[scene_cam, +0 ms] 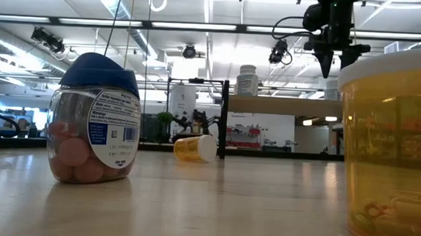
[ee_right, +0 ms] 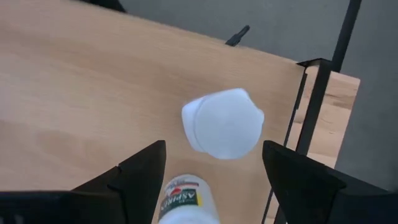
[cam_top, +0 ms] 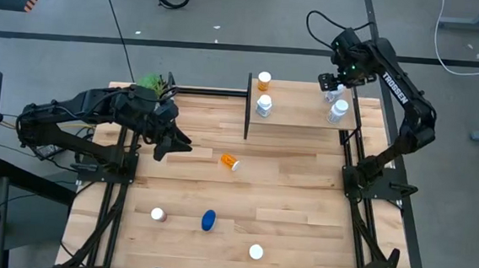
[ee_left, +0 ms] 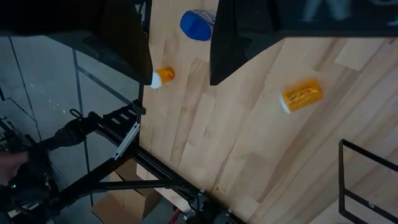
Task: Pick and place medicine bottles onto shelf by color
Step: Adjust the white blue pill bottle on the shelf
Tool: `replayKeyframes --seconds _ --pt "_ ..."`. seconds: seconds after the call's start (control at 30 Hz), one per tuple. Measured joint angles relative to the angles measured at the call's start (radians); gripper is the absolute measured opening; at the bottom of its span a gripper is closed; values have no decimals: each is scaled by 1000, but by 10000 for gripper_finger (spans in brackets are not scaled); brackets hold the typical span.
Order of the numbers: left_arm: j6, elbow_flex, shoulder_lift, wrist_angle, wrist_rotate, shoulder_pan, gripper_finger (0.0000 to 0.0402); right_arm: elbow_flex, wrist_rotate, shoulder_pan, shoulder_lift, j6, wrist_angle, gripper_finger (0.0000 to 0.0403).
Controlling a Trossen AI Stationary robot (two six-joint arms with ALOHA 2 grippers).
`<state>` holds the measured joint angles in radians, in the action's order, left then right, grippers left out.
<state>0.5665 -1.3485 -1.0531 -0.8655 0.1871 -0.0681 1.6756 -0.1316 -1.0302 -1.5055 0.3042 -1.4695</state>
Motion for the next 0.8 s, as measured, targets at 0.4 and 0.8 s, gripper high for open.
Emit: replayKeyframes --seconds 0.4,0.8 --pt "-53 0 0 124 -7 -34 167 0 -17 -13 -2 168 19 257" --pt "-198 -1 0 218 29 -106 167 0 -6 -13 -2 330 9 258"
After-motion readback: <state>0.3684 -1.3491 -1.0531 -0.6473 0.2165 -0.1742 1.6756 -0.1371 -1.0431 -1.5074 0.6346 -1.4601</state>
